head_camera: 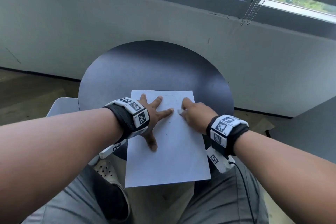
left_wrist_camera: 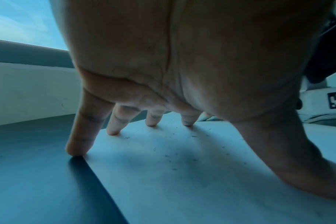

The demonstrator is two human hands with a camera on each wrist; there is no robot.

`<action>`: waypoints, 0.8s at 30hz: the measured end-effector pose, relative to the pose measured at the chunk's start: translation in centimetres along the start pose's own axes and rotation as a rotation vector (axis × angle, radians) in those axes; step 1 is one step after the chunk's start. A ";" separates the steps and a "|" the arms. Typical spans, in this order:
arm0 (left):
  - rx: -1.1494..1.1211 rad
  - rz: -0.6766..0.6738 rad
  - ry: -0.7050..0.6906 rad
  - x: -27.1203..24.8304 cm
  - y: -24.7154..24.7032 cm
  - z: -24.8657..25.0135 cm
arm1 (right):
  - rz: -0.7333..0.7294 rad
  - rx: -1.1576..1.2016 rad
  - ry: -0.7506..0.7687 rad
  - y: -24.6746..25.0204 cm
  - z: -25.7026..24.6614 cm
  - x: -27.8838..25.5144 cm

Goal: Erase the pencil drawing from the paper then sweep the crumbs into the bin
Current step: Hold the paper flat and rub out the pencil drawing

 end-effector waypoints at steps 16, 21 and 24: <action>0.135 0.010 -0.029 0.2 0.4 -0.5 | -0.171 -0.055 0.339 -2.7 -0.9 -4.4; 0.090 0.008 -0.031 0.2 0.7 0.0 | -0.018 0.143 0.009 -0.2 2.9 0.3; 0.034 0.033 -0.014 0.2 0.5 0.2 | -0.052 0.022 0.154 -1.0 1.4 -1.6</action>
Point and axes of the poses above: each hand's wrist, its own x-axis towards the middle knuckle, its own y-axis out of the back of the hand, z = x × y, the point moved 2 cm from there along x, towards the middle knuckle, and after that the axes turned 9 degrees about -y, right-handed, at the moved point
